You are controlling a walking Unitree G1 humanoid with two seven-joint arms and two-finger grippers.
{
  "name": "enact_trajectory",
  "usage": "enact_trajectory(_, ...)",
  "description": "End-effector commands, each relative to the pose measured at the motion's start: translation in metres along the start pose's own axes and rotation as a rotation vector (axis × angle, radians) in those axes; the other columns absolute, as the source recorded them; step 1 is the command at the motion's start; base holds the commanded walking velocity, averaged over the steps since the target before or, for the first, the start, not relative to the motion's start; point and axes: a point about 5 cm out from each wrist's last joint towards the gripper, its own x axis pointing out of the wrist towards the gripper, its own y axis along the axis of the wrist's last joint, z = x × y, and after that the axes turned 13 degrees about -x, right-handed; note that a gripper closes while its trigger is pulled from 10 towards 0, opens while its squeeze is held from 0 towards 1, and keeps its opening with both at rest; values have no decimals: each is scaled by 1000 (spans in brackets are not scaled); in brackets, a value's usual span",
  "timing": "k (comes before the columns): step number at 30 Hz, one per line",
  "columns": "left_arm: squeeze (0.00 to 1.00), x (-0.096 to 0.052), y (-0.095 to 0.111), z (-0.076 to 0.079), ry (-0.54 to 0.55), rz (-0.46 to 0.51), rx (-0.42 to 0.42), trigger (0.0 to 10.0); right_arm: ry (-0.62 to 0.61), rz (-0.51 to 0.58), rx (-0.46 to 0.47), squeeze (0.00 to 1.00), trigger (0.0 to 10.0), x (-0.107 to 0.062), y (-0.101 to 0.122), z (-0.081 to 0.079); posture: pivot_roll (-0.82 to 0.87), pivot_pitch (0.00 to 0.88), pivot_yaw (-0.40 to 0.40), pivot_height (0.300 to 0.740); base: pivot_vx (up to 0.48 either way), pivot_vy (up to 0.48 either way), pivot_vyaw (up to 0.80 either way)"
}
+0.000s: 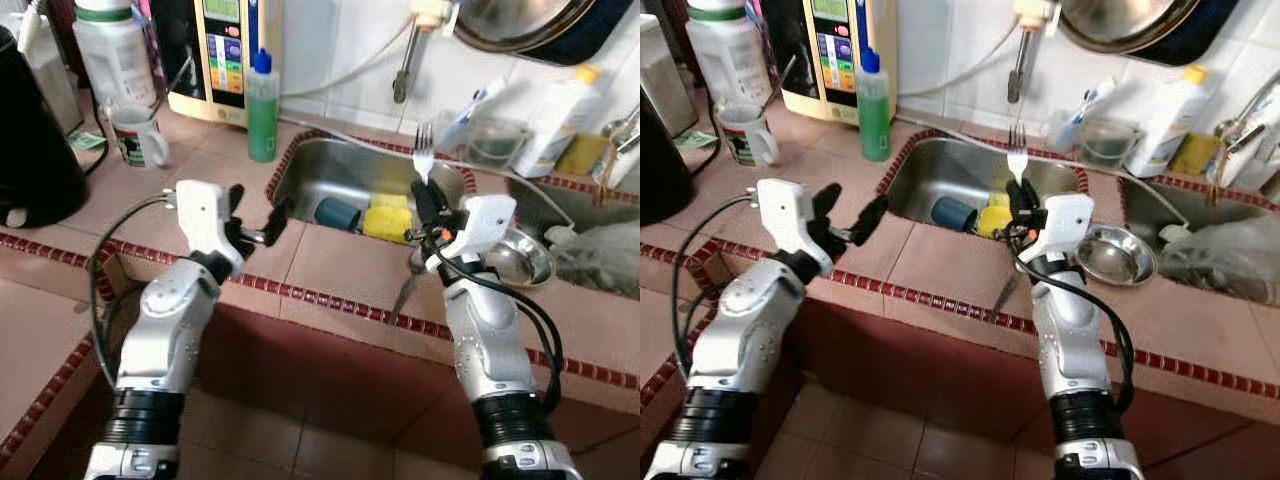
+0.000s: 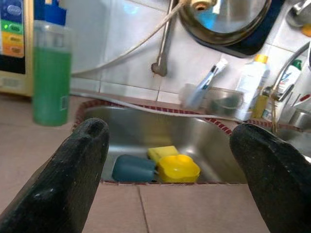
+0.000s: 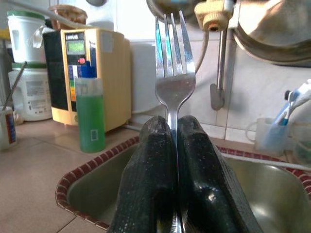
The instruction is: Kitchen organization
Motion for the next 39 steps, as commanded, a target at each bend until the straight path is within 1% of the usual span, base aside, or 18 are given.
enact_trajectory(1,0,2,4,5,-23,10,18,10000,-17,7,-7,0,10000,0,2,6,117,0,-80,740,345,0,0)
enact_trajectory(26,0,2,2,8,-26,8,14,10000,-12,-4,-7,0,10000,-1,0,5,117,0,-84,740,357,0,0)
enact_trajectory(29,0,2,3,8,-25,24,13,10000,-14,-9,-6,0,10000,-1,-1,5,117,0,-85,740,0,0,0)
enact_trajectory(34,0,1,1,8,-27,14,6,10000,-26,-34,2,0,10000,-1,-4,7,116,0,-86,740,0,0,0)
enact_trajectory(36,0,0,0,10,-40,-1,24,10000,-41,-67,-4,0,10000,-1,-8,9,116,0,-86,740,0,0,0)
enact_trajectory(38,0,-1,-2,14,-70,-22,41,10000,-58,-112,11,0,10000,0,-12,13,114,0,-85,740,0,0,0)
enact_trajectory(39,0,-2,-2,14,-75,-25,43,10000,-60,-118,14,0,10000,0,-13,13,114,0,-85,740,0,0,0)
